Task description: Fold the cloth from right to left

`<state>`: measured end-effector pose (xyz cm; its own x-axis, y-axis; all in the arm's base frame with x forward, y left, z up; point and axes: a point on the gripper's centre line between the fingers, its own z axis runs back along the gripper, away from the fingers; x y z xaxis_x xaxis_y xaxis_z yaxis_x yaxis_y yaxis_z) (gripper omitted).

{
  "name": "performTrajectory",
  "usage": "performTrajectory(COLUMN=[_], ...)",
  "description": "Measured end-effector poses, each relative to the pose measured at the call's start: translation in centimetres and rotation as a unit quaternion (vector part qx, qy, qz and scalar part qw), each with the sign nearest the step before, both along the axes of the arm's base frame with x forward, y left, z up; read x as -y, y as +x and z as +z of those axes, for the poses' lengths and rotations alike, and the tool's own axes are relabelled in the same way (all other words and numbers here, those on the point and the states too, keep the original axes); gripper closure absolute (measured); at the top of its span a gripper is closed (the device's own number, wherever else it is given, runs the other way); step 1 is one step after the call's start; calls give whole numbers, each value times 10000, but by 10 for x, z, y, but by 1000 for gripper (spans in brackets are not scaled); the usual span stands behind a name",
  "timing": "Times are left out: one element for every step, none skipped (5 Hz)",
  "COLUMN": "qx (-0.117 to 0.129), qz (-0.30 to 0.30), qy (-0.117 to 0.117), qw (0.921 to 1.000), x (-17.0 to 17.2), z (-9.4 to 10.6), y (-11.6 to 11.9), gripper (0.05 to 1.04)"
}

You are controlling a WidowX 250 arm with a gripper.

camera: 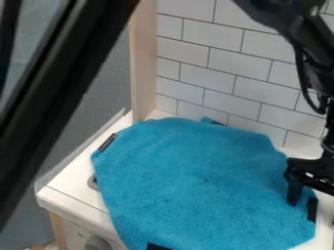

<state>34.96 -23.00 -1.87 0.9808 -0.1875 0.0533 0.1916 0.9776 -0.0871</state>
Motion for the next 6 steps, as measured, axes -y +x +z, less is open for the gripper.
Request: performTrajectory(qx=[17, 77, 97, 114, 117, 68], qz=[-132, -142, -188, -179, -137, -123], qy=[-101, -85, -26, -41, -77, -38], qw=[9999, 9998, 9998, 9998, 9998, 9999], x=[5, 6, 11, 10, 9, 4], z=[-4, -4, -5, -6, -5, -7], y=[3, 4, -1, -3, -6, -12], gripper=[127, 365, 600, 773, 874, 995])
